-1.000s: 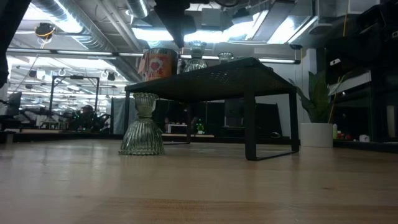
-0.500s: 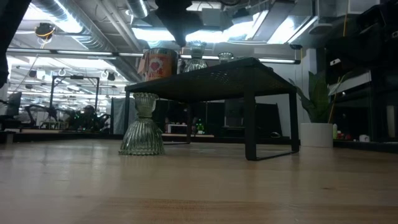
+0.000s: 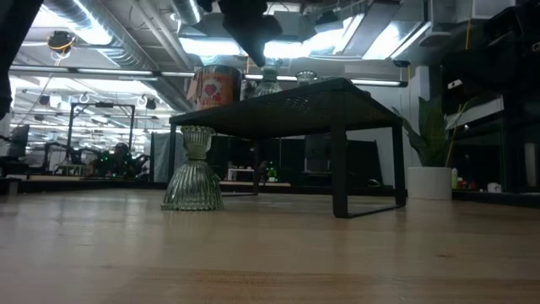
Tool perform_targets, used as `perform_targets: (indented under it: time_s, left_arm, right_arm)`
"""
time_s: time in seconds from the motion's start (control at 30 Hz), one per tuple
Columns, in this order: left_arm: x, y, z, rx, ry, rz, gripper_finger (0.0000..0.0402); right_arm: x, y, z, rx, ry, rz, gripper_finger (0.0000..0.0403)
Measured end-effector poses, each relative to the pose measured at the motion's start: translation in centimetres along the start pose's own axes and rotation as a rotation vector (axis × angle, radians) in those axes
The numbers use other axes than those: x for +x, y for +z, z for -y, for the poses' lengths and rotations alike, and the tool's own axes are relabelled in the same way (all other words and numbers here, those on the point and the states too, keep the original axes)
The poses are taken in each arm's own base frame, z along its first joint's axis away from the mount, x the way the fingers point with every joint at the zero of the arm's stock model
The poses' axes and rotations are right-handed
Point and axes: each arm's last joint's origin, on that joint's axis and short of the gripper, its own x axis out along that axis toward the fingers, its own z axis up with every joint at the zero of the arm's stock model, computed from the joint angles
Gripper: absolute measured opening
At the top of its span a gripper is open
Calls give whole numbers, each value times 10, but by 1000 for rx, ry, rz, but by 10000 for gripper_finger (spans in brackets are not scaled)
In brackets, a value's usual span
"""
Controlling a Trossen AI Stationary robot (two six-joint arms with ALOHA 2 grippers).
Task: Pick & Place candle stick holders
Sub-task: Put the left glass candle holder on the shelf
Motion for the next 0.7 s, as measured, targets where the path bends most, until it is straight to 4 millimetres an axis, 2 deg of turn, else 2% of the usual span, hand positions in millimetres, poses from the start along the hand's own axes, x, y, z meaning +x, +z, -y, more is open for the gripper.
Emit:
perform_targets:
  time_s: [0.7]
  left_arm:
    - [0,4,-10,15,51,66,2]
  right_arm:
    - [0,0,0,0,0,0,16]
